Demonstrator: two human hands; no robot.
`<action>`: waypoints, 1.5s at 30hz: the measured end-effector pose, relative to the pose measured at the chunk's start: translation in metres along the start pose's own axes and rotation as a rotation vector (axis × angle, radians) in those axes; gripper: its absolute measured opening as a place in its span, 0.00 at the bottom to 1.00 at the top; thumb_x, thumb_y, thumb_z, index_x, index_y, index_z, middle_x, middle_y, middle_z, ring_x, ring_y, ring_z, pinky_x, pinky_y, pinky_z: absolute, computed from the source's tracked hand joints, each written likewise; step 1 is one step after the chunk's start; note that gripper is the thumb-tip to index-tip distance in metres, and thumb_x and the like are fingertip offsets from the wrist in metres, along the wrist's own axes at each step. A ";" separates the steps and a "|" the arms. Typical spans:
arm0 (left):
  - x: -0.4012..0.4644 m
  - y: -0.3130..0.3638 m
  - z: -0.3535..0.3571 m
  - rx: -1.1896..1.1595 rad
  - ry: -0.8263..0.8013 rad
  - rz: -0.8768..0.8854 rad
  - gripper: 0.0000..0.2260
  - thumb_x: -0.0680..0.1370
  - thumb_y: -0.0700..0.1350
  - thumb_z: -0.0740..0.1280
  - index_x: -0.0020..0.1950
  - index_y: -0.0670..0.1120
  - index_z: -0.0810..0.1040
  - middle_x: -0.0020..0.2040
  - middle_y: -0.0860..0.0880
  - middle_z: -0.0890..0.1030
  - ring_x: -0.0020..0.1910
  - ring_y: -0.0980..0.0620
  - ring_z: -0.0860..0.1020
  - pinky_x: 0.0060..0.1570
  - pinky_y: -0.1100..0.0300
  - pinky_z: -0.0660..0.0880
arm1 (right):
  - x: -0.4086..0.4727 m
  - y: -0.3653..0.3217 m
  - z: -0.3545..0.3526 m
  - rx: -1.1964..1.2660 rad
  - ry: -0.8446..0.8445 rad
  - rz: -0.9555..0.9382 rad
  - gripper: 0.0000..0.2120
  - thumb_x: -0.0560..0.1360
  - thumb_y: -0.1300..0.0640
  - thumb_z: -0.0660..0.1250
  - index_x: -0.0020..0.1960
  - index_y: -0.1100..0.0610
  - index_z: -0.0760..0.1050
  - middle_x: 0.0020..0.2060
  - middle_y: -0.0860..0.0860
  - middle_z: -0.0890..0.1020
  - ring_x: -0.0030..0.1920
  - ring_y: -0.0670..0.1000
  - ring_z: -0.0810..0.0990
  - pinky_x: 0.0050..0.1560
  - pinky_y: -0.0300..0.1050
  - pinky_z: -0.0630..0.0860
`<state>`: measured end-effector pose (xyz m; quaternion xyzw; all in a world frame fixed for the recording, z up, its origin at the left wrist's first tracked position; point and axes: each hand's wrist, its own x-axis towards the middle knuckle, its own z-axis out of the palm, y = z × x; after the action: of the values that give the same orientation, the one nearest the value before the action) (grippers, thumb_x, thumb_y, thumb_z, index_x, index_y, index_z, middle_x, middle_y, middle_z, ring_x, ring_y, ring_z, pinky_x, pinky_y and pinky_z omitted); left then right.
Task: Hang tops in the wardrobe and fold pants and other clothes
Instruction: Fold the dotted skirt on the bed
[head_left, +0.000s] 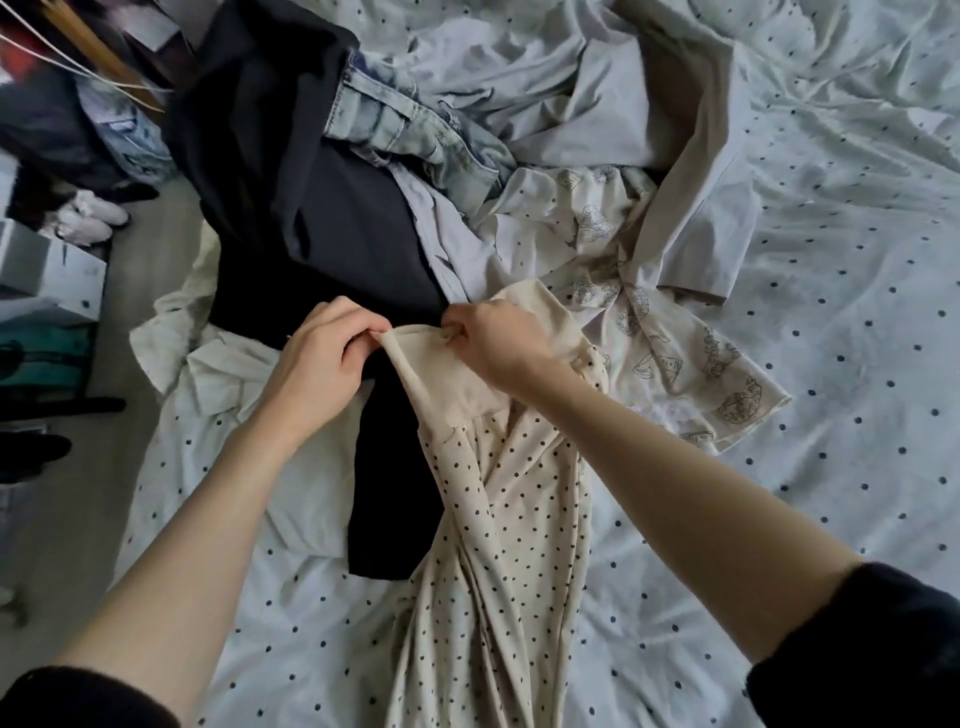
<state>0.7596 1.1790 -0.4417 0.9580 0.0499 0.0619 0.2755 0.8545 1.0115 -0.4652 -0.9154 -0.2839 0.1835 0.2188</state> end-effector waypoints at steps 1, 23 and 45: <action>-0.001 -0.001 -0.001 -0.008 0.005 -0.005 0.09 0.75 0.31 0.63 0.49 0.40 0.80 0.45 0.49 0.77 0.45 0.55 0.69 0.47 0.63 0.66 | 0.003 -0.002 0.000 0.013 0.023 -0.004 0.13 0.76 0.57 0.60 0.57 0.50 0.77 0.48 0.55 0.83 0.49 0.59 0.79 0.41 0.45 0.70; 0.029 0.103 0.103 -0.295 -0.309 -0.043 0.15 0.80 0.39 0.59 0.66 0.46 0.74 0.67 0.51 0.73 0.65 0.55 0.71 0.65 0.64 0.65 | -0.159 0.070 0.017 0.780 0.225 0.621 0.08 0.79 0.55 0.62 0.53 0.57 0.76 0.46 0.52 0.82 0.45 0.51 0.81 0.51 0.52 0.79; -0.215 0.024 0.097 -0.615 -0.233 -0.638 0.19 0.77 0.49 0.67 0.66 0.44 0.72 0.52 0.53 0.76 0.52 0.55 0.74 0.45 0.73 0.68 | -0.253 0.007 0.154 0.954 0.277 0.861 0.17 0.73 0.46 0.69 0.48 0.58 0.69 0.35 0.48 0.74 0.30 0.44 0.73 0.27 0.35 0.73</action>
<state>0.5632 1.0806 -0.5300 0.7690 0.2905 -0.1221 0.5562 0.5916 0.8999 -0.5438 -0.7648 0.2513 0.2406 0.5423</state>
